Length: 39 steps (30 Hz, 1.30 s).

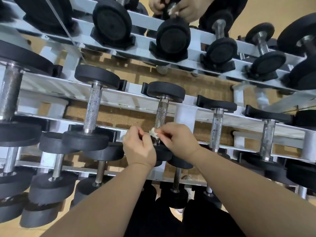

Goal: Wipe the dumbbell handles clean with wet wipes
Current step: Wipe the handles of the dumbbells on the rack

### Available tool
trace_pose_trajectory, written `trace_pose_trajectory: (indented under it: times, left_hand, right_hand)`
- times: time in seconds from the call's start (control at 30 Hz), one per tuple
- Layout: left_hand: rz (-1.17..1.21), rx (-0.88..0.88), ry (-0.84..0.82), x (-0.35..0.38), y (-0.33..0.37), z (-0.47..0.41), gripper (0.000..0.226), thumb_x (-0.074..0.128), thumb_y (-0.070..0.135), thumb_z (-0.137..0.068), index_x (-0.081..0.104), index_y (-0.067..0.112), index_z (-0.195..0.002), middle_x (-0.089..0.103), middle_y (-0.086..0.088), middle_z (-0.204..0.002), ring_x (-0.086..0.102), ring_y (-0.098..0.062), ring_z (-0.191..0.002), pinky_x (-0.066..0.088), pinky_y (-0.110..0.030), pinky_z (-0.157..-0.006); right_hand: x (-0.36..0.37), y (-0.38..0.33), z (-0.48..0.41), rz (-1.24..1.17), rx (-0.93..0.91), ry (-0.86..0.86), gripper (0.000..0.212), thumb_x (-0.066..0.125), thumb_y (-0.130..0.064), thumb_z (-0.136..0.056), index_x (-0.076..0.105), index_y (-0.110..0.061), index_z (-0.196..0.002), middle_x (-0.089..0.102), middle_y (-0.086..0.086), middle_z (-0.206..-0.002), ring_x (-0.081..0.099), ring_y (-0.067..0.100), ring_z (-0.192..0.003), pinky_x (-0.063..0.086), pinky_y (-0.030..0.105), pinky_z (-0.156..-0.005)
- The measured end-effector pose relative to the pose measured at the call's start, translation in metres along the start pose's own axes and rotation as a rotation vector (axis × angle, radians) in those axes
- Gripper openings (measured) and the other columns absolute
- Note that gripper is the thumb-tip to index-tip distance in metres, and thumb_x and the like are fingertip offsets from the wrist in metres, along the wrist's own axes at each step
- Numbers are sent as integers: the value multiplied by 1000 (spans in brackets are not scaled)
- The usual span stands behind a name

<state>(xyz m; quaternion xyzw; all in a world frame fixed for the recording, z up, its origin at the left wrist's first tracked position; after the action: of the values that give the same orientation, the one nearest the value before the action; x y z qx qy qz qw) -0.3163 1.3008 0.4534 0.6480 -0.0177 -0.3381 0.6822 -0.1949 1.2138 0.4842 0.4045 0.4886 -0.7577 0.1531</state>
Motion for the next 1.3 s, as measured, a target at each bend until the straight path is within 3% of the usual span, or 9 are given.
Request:
trace_pose_trajectory:
  times: [0.27,0.4,0.5,0.73,0.87,0.97,1.03,1.13,1.3]
  left_hand:
    - [2,10,-3,2,-5,-1,20,36,31,-80,39,13,-72,37,-2,-65,35,-23,-61,30,-39,-55]
    - [-17,4,6,3,-8,1,23,35,34,-81,36,12,-73,38,-4,-67,39,-32,-66,34,-48,-57]
    - [-34,22,14,3,-5,2,24,34,35,-80,36,12,-73,38,-1,-68,41,-33,-69,31,-42,-59]
    - [-30,-16,4,4,-7,3,20,30,38,-79,31,21,-70,37,-3,-67,36,-27,-65,26,-36,-57]
    - [-19,-42,1,5,-8,4,19,29,40,-78,29,24,-69,37,-1,-68,34,-26,-66,25,-34,-60]
    - [-37,-31,12,5,-8,4,20,29,40,-79,31,22,-69,37,1,-68,37,-27,-69,25,-35,-62]
    - [-43,-29,18,5,-6,4,21,29,40,-79,31,22,-69,38,1,-68,37,-28,-69,26,-35,-62]
    - [-39,-39,20,4,-7,4,20,28,40,-77,30,22,-69,38,1,-68,37,-27,-69,26,-36,-62]
    - [-35,-61,16,4,-6,5,20,27,41,-75,30,21,-70,37,1,-69,36,-27,-70,26,-36,-61]
  right_hand:
    - [-21,7,-49,32,157,286,17,60,-26,-97,73,-21,-107,69,0,-96,63,19,-90,50,30,-84]
    - [-6,-1,-12,25,14,128,10,64,-19,-94,73,-15,-96,70,0,-88,63,19,-84,53,37,-80]
    - [1,-5,9,-6,-57,36,11,65,-20,-92,73,-14,-89,68,0,-82,62,19,-78,54,38,-73]
    - [-24,7,-52,50,146,307,18,58,-29,-96,73,-23,-105,72,1,-95,64,23,-90,52,38,-82]
    - [-15,3,-23,29,26,194,18,61,-24,-95,75,-21,-105,73,-1,-98,65,19,-92,53,37,-86]
    - [-4,-2,6,1,-104,74,16,64,-19,-93,77,-18,-101,72,-2,-92,66,16,-86,50,22,-83]
    - [-4,-1,0,49,-130,48,17,61,-24,-94,77,-21,-99,71,-2,-89,66,19,-84,53,28,-80]
    - [-17,2,-32,99,-2,161,21,56,-30,-99,75,-24,-104,69,2,-93,65,25,-87,54,39,-80]
    - [-23,7,-40,89,97,247,23,58,-29,-97,74,-25,-114,70,2,-99,64,23,-94,47,26,-83]
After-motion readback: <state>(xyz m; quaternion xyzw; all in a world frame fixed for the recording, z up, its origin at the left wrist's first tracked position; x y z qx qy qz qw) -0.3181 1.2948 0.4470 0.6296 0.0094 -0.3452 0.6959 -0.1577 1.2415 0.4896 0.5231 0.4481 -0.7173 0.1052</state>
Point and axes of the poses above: each hand's wrist, its own z-axis away from the middle knuckle, its own x-axis out of the palm, y = z × x, the point moved 4 cm from there along -z, towards the middle knuckle
